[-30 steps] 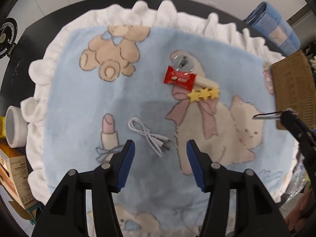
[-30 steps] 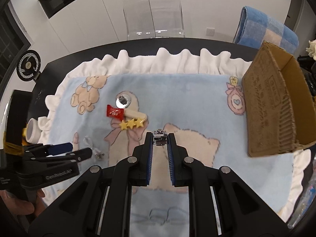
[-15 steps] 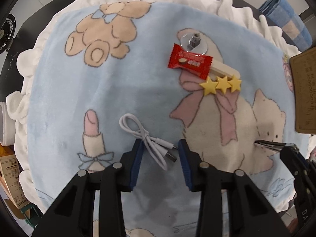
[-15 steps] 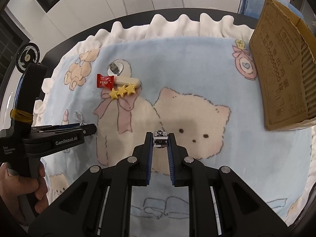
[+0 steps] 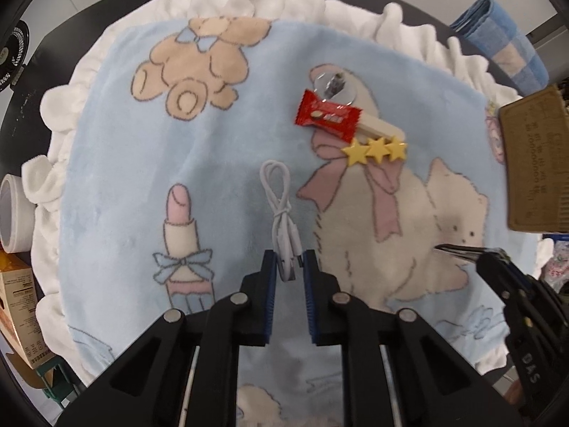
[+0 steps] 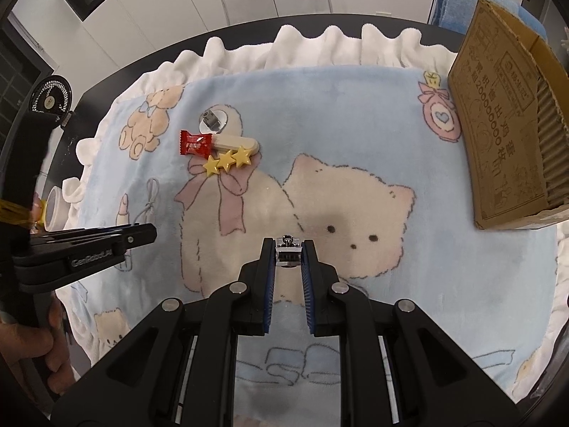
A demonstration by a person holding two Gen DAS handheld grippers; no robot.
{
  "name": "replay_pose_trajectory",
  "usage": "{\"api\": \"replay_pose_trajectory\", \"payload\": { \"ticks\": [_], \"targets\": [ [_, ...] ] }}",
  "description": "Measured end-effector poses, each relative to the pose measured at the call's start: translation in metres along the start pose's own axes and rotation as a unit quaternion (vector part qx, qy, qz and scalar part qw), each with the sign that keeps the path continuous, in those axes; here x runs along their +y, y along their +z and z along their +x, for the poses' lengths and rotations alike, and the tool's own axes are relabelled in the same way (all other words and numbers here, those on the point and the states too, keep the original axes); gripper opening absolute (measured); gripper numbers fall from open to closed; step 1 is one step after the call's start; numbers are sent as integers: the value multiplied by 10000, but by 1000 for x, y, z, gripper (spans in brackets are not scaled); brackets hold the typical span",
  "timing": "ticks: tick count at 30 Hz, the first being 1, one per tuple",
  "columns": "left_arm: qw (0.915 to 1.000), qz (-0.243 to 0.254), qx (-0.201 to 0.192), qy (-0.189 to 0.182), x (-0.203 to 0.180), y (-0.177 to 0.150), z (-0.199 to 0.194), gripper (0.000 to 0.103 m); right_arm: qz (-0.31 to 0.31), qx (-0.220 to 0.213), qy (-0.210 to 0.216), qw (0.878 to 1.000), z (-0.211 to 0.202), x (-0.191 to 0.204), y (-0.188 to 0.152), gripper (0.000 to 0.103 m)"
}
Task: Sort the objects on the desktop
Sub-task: 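Carry the cable and nail clipper up toward the cardboard box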
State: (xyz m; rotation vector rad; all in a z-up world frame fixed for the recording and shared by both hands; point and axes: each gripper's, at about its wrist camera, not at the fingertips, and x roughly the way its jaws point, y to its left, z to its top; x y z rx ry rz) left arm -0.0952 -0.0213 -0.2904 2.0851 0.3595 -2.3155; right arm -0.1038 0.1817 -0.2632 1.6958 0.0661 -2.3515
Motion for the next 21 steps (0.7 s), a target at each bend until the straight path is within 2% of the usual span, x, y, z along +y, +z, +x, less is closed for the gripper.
{"api": "replay_pose_trajectory", "payload": {
  "ticks": [6,15,21],
  "targets": [
    [9998,59,-175,-46,-4,-2,-60,15,-78,-165,-48,9998,-39,16,12,14],
    [9975,295,-604,-226,-12,6,-169,15,-318,-510,-212,9980,-133,62,32,14],
    [9953,475,-748,-380,-14,0,-215,15,-74,-615,-217,9978,-187,81,36,14]
  ]
}}
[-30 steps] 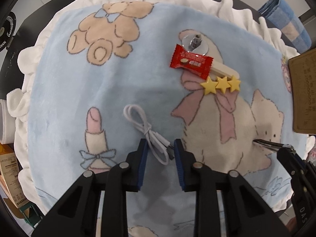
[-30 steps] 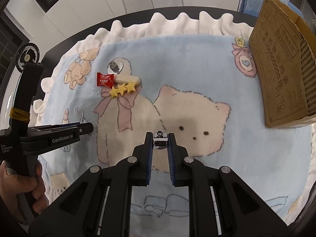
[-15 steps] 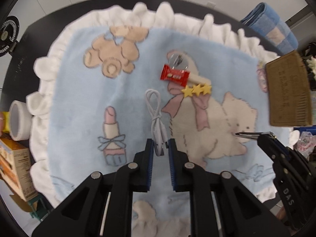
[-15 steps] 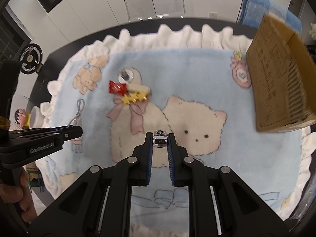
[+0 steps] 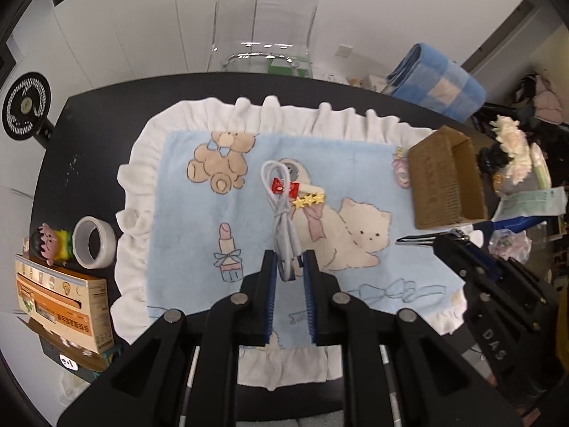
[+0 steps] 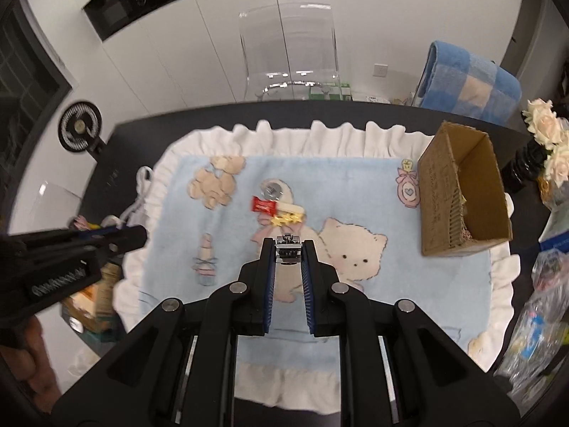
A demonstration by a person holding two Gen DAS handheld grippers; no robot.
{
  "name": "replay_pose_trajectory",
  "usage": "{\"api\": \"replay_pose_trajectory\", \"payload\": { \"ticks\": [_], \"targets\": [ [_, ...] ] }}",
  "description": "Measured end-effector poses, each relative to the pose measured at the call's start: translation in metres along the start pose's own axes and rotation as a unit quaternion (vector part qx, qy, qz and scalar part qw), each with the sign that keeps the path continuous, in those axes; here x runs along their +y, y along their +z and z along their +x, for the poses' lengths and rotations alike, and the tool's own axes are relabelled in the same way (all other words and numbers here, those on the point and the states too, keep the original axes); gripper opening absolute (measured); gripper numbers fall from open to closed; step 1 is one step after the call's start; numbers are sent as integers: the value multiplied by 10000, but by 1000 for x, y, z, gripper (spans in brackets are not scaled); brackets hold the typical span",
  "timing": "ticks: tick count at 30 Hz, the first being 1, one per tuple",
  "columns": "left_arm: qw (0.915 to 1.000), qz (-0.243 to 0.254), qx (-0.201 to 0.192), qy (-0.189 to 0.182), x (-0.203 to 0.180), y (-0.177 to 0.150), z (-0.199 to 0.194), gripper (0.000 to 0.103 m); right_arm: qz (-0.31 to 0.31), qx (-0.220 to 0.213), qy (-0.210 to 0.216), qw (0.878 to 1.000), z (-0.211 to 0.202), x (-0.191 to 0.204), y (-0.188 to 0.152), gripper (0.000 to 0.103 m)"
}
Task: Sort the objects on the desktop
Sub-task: 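Carry the cable and nail clipper up toward the cardboard box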
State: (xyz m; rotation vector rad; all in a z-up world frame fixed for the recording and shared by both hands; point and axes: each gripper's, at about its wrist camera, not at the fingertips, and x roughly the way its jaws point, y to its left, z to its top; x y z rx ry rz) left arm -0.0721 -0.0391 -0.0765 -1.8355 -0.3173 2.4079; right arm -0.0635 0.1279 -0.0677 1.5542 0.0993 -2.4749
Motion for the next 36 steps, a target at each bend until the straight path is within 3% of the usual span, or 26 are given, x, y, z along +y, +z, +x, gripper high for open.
{"api": "replay_pose_trajectory", "payload": {
  "ticks": [7,15,29,36],
  "targets": [
    [9997,202,-117,-79,-19,-3,-17,15,1,-191,-143,9997,-33,-7,10,14],
    [9999,33,-132,-11,-61,-1,-6,15,-206,-252,-12,9995,-43,-47,24,14],
    [9999,-118,-94,-71,-185,29,38,15,-360,-119,41,9993,-44,-178,49,14],
    [9999,-128,-39,-69,-226,41,61,15,-334,-5,69,9994,-28,-230,62,14]
  ]
}}
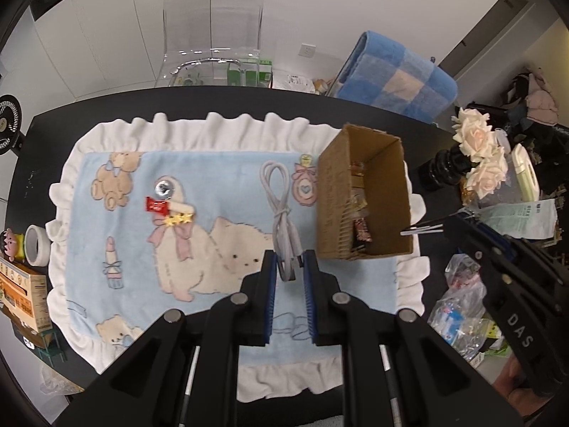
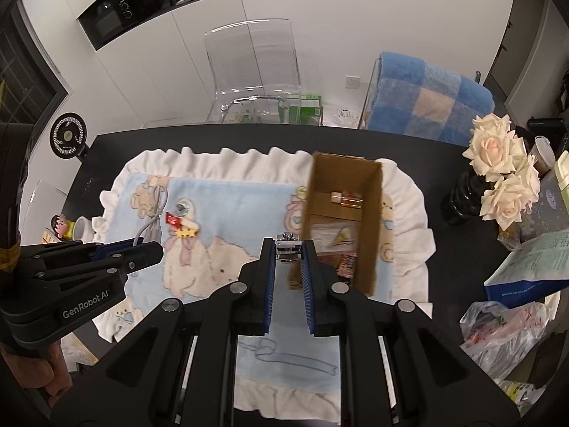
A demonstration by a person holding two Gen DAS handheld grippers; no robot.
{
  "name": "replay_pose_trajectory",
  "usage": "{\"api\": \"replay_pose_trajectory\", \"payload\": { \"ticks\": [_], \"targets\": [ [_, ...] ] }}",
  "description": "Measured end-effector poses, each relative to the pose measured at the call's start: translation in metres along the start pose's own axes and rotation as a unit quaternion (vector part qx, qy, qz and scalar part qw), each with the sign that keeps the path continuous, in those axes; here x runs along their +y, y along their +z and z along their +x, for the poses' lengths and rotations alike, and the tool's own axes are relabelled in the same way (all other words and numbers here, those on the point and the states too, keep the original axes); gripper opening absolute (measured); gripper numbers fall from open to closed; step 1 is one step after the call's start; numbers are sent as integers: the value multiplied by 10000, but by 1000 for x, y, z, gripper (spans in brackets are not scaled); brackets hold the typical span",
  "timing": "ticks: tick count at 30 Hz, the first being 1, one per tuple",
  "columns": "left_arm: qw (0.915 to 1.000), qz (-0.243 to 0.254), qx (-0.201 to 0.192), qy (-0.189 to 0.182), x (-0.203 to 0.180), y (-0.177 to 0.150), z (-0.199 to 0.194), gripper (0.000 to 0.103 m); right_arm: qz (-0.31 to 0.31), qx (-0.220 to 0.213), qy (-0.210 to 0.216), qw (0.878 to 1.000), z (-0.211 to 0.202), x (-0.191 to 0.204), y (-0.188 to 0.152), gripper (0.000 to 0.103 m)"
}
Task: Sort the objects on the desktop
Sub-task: 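Carry the cable and nail clipper up toward the cardboard box, then open both tools over the box to drop the cable and clipper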
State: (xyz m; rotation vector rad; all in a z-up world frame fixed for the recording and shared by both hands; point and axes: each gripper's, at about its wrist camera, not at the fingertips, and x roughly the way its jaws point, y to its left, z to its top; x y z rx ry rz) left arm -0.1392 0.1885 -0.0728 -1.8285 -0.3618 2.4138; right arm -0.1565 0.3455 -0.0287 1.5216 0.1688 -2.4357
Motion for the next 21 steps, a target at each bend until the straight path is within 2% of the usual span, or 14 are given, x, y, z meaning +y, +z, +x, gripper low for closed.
{"api": "replay_pose_trajectory", "payload": {
  "ticks": [11,12,13,17,18,19,21],
  "targets": [
    [9998,-4,136,115,-31,12,25,15,254,190,181,9993,28,-46,7,17],
    [9998,-9,138,123,-33,13,26,15,276,189,180,9993,30,-49,8,24],
    [9998,-12,143,131,-34,14,27,15,299,195,183,9992,31,-52,10,39],
    [9997,21,187,179,-39,18,31,15,372,98,132,9992,29,-63,13,71],
    [9996,38,196,188,-41,19,32,15,407,71,108,9991,28,-66,13,86],
    [9996,54,198,192,-43,20,33,15,439,36,62,9990,26,-71,13,96],
    [9995,93,214,192,-48,22,35,15,504,-11,-23,9987,23,-78,13,103]
  ]
}}
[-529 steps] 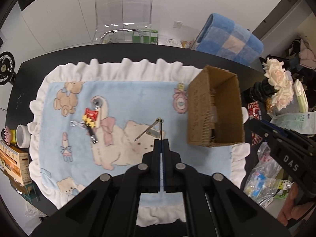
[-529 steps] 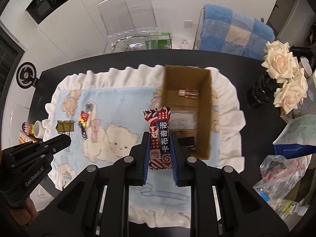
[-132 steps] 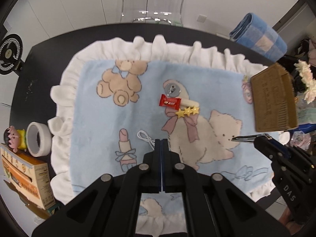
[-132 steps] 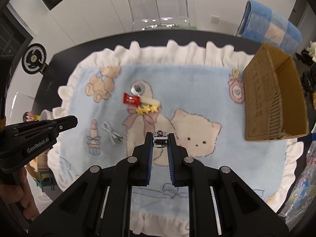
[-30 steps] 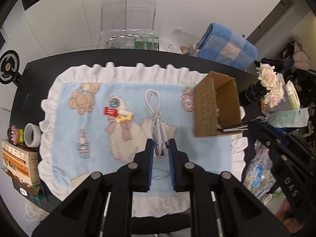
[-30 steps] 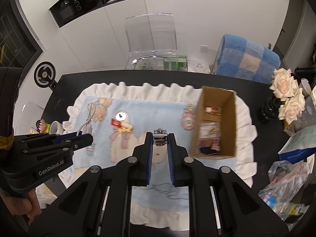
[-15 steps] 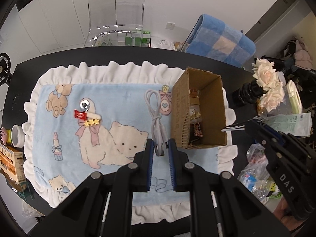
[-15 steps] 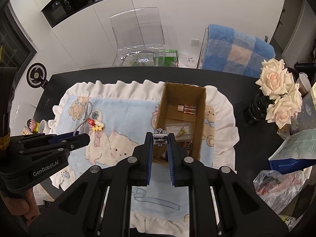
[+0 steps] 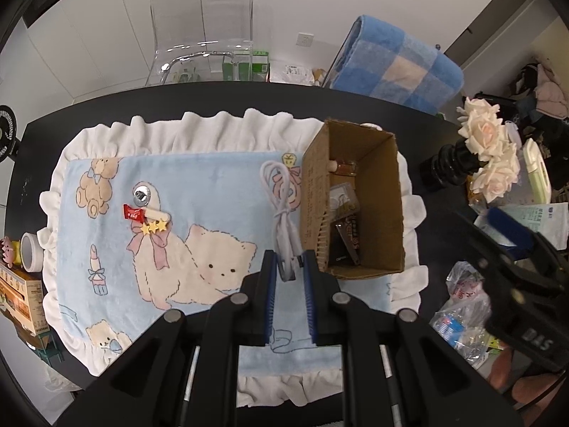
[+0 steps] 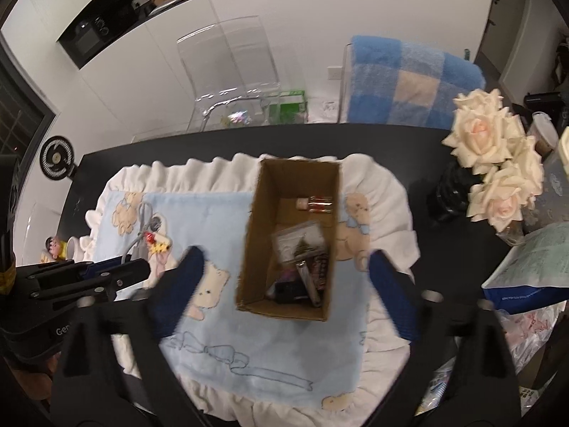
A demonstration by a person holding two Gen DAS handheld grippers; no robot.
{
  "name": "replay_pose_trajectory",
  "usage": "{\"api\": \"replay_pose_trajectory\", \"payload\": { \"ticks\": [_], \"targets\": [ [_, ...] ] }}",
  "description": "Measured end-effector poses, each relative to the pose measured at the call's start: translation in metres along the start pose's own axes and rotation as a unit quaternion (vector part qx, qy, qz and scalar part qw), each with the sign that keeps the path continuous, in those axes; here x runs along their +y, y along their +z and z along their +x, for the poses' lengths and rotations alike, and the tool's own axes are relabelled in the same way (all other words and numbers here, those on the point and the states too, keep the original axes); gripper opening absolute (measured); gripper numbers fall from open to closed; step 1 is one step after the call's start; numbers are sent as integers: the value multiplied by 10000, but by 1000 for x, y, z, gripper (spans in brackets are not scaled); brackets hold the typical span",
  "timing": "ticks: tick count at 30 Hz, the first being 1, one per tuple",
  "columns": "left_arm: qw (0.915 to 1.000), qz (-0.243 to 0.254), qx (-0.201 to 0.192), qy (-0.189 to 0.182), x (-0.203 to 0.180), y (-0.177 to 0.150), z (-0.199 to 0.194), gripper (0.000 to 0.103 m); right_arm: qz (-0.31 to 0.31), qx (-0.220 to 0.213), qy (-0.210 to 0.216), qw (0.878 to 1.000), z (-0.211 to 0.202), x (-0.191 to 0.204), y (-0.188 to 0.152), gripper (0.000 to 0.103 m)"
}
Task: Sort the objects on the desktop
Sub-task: 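Open both tools over the box to drop the cable and clipper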
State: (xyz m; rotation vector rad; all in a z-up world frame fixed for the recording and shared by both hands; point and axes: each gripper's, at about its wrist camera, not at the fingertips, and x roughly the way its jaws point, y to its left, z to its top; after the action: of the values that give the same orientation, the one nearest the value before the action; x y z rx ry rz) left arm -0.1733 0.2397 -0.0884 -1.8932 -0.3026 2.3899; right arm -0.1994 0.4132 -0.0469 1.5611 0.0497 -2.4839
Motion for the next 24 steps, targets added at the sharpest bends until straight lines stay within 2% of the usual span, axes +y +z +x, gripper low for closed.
{"api": "replay_pose_trajectory", "payload": {
  "ticks": [7,19,24],
  "targets": [
    [9998,183,62,-93,-27,6,11,15,223,109,-245,9994,-6,-32,0,103],
    [9987,393,147,-273,-72,15,36,15,317,300,-333,9985,-4,-66,-8,103],
    [9979,566,39,-314,-88,20,37,16,518,336,-396,9973,-6,-86,-13,103]
  ]
}}
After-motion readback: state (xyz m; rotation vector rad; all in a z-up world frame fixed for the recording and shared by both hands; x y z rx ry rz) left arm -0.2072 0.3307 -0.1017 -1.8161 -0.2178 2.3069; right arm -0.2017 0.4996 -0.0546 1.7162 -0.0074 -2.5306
